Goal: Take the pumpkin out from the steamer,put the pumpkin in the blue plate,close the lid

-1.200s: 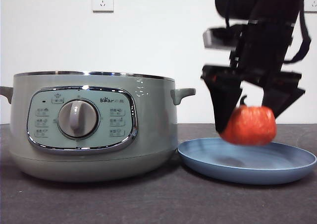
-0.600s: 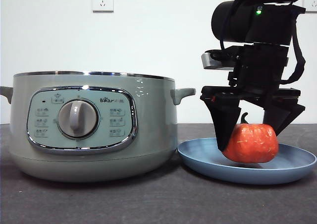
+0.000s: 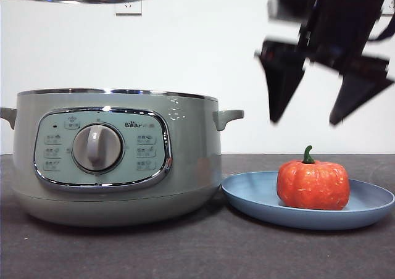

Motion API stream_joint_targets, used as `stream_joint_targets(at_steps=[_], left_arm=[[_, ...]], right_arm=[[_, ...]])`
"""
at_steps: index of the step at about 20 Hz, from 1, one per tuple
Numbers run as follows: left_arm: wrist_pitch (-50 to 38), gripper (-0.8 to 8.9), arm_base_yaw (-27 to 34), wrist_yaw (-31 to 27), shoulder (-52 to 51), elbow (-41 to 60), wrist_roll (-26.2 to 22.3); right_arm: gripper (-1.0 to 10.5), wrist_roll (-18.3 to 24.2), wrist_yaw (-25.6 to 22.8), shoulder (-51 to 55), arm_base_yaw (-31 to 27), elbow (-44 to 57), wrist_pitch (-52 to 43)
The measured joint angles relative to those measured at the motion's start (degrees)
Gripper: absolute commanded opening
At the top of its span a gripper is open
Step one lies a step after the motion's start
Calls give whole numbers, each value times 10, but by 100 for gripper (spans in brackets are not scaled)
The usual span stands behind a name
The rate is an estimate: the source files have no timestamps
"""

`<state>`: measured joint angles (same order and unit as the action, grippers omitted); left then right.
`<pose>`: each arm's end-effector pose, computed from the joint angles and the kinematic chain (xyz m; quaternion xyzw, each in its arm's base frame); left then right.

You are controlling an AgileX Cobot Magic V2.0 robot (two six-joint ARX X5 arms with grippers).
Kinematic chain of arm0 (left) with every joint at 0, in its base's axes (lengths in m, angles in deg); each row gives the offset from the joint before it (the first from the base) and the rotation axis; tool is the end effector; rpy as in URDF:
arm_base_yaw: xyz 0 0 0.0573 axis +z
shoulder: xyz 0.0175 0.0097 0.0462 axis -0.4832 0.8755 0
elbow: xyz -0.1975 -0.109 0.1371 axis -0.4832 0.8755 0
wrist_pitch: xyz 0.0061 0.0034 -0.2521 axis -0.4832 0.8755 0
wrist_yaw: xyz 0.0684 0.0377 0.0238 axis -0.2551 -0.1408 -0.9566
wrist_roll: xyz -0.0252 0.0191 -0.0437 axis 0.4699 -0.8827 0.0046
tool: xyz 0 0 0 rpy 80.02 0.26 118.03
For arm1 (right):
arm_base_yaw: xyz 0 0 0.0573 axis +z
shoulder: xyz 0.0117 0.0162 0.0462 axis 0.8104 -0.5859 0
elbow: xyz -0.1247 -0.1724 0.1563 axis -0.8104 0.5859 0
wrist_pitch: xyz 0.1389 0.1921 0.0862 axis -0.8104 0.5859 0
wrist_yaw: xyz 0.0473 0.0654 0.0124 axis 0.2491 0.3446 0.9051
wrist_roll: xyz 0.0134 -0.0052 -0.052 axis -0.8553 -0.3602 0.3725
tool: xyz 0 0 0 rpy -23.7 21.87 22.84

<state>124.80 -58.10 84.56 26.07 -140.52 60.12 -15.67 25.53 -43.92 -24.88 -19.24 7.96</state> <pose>0.1670 -0.0907 0.3922 0.0930 0.2203 -0.2133 0.9473 0.2434 0.1345 0.2612 -0.1001 0.4717 0.1774 0.8579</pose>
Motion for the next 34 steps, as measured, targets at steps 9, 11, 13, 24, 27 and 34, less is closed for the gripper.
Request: stream_joint_targets(at_steps=[9, 11, 13, 24, 27, 34], left_arm=[[-60, -8, 0, 65, 148, 0, 0], [-64, -8, 0, 68, 176, 0, 0], [-70, -8, 0, 74, 199, 0, 0], [-60, -9, 0, 105, 238, -1, 0], [-49, -8, 0, 102, 238, -2, -2], [-50, 414, 0, 101, 238, -2, -9]], right_arm=[[504, -3, -9, 198, 0, 0, 1], [504, -2, -29, 225, 0, 0, 4], [504, -3, -43, 243, 0, 0, 9], [504, -3, -45, 252, -15, 0, 27], [504, -3, -45, 252, -15, 0, 28], [504, -3, -44, 252, -15, 0, 28]])
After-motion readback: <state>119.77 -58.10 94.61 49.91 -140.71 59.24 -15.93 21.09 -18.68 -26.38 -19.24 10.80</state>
